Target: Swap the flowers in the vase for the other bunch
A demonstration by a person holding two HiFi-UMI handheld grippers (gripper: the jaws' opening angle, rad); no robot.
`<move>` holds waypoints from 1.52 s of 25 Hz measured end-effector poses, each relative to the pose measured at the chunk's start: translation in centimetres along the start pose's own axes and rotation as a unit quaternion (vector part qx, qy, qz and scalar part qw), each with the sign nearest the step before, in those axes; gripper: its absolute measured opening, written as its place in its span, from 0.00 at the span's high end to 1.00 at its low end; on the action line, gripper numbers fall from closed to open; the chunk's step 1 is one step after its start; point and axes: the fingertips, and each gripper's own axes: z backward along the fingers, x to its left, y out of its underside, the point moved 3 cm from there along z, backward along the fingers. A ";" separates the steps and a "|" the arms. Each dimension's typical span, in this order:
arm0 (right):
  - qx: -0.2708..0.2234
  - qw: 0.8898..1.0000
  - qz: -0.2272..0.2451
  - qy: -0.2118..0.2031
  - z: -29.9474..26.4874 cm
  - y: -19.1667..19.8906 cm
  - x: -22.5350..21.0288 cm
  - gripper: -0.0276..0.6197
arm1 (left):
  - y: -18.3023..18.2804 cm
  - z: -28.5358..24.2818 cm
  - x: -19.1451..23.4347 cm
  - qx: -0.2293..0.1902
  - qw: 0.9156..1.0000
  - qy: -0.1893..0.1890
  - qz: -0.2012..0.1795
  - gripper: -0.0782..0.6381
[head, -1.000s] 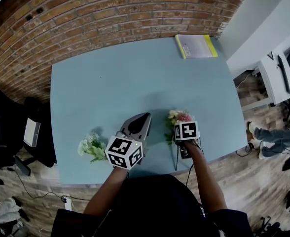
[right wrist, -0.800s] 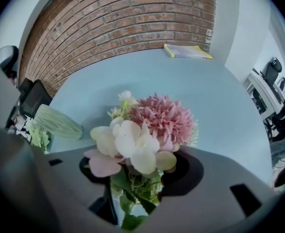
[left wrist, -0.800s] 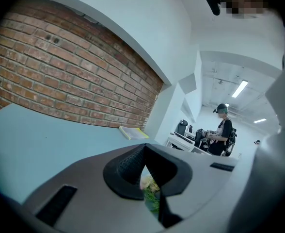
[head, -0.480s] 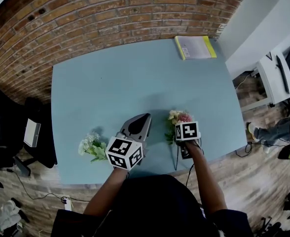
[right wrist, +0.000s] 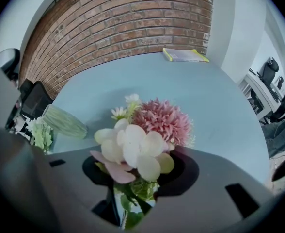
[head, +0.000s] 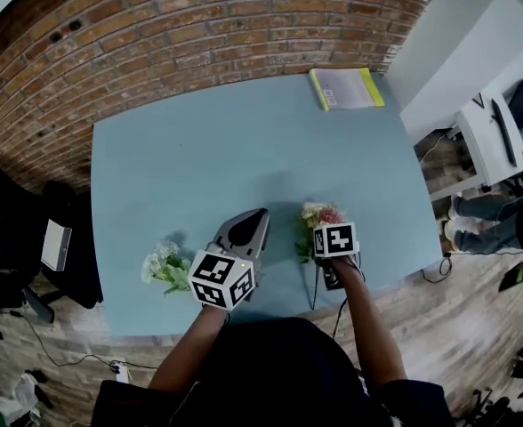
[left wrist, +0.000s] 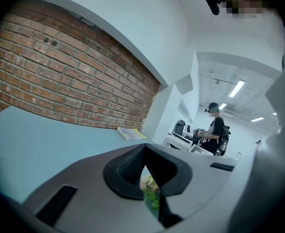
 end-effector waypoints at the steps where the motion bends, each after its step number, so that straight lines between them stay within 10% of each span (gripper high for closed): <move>1: -0.001 1.000 0.000 0.000 0.1 0.0 0.1 0.64 | 0.0 0.2 0.0 0.000 1.000 0.001 0.000 0.88; 38: -0.142 0.990 0.004 0.003 9.2 -3.0 8.7 0.72 | -1.4 10.2 0.1 -0.018 0.999 0.014 -0.034 0.88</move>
